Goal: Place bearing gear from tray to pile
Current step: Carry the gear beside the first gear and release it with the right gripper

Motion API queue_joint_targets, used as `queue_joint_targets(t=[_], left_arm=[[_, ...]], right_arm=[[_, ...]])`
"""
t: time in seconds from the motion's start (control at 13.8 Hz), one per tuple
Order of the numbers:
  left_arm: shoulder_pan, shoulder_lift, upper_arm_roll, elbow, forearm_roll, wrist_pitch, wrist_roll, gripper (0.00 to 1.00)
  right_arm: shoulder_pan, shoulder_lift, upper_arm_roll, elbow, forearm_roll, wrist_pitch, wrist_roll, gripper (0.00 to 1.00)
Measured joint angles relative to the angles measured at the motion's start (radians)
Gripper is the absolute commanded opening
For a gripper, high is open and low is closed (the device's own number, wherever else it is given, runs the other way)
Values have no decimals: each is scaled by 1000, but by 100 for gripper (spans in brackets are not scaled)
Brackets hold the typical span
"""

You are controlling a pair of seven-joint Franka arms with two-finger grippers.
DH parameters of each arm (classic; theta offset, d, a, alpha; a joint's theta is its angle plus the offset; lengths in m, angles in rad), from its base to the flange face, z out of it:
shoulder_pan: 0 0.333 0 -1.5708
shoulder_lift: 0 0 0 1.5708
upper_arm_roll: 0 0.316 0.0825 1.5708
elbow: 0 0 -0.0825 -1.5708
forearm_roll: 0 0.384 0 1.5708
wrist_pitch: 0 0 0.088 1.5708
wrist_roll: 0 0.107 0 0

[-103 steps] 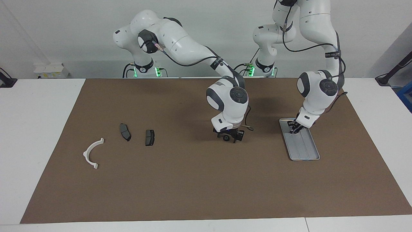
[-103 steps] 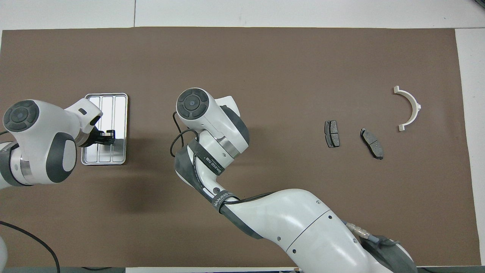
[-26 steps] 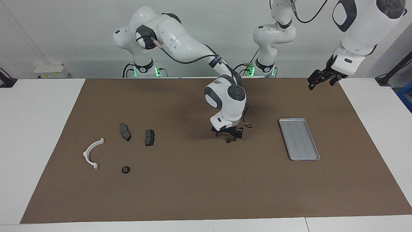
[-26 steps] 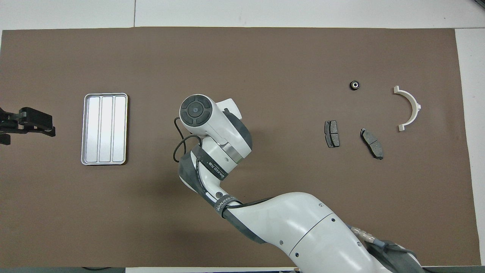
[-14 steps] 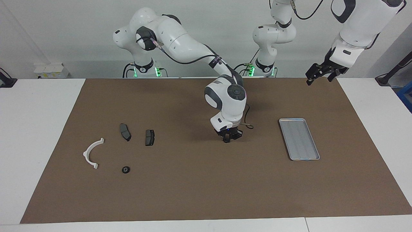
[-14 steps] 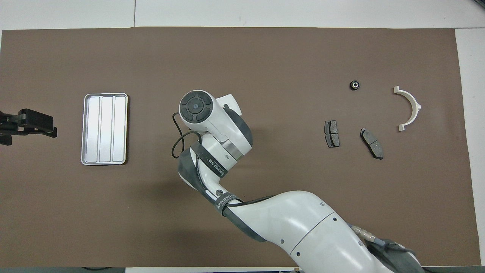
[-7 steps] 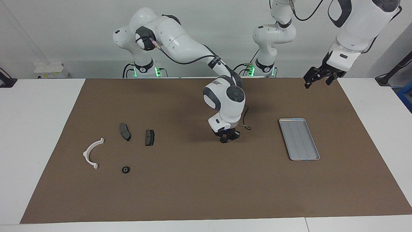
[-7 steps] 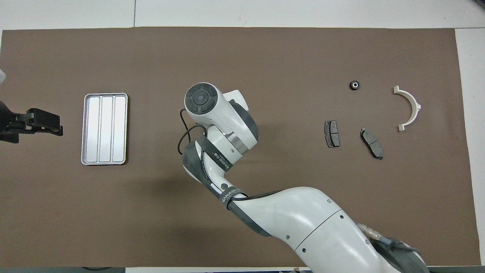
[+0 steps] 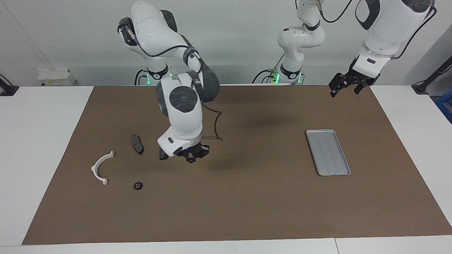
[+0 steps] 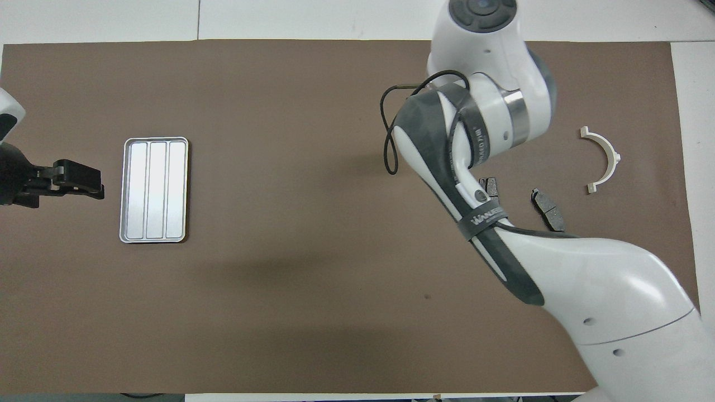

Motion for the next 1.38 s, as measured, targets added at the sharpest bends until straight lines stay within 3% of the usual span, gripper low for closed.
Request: queue_joint_targets(t=[0.51,0.73,0.95,1.09,1.38], left_arm=[[-1,0,-1,0,0,0,0,100],[-1,0,0,0,0,0,0,100],[-1,0,0,0,0,0,0,100],[-1,0,0,0,0,0,0,100],[-1,0,0,0,0,0,0,100]], right_arm=[[-100,-3,0,-331,0,421,-203,0],[-111,-3,-1,-393,0,507,-236,0],[-114,-6,-1,-408,0,520,-240,0],[-114,-10,-1,-411,0,520,-240,100],[-114,-13,0,-411,0,521,-240,100]])
